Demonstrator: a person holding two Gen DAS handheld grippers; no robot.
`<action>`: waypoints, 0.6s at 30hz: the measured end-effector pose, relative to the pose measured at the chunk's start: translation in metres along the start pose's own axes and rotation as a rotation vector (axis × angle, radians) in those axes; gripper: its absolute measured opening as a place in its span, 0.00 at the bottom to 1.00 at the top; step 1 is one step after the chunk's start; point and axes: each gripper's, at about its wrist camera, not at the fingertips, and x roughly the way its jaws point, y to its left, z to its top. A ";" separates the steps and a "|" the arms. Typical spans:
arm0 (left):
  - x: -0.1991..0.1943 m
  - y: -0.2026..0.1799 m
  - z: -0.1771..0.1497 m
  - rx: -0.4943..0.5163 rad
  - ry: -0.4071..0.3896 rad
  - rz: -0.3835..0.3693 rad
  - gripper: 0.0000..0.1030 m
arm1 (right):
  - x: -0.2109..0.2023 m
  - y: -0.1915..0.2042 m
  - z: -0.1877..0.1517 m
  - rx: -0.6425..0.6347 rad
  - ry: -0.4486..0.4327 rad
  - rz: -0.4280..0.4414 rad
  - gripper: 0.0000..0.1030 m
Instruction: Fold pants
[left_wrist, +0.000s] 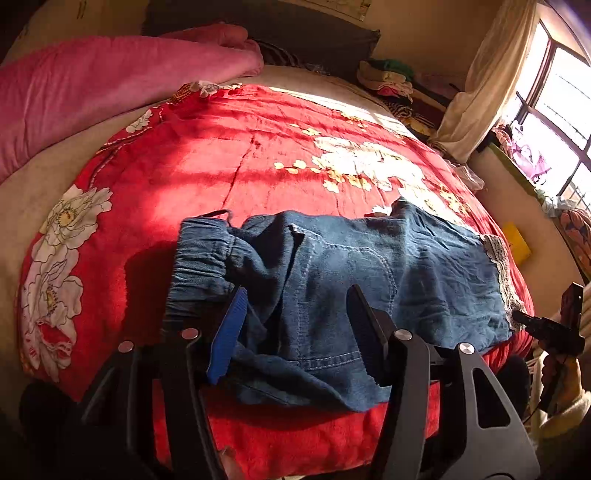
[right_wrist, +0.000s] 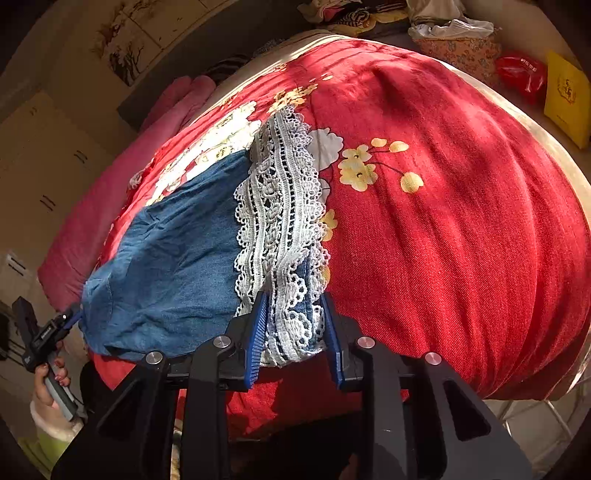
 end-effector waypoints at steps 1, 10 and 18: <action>0.007 -0.004 -0.002 0.018 0.023 0.003 0.45 | 0.000 -0.004 0.000 0.015 0.001 0.007 0.21; 0.041 0.027 -0.017 0.043 0.058 0.064 0.18 | 0.004 -0.017 0.000 0.000 -0.004 -0.048 0.16; 0.041 0.040 -0.018 0.002 0.029 -0.029 0.18 | -0.013 -0.008 -0.001 -0.006 -0.036 -0.067 0.23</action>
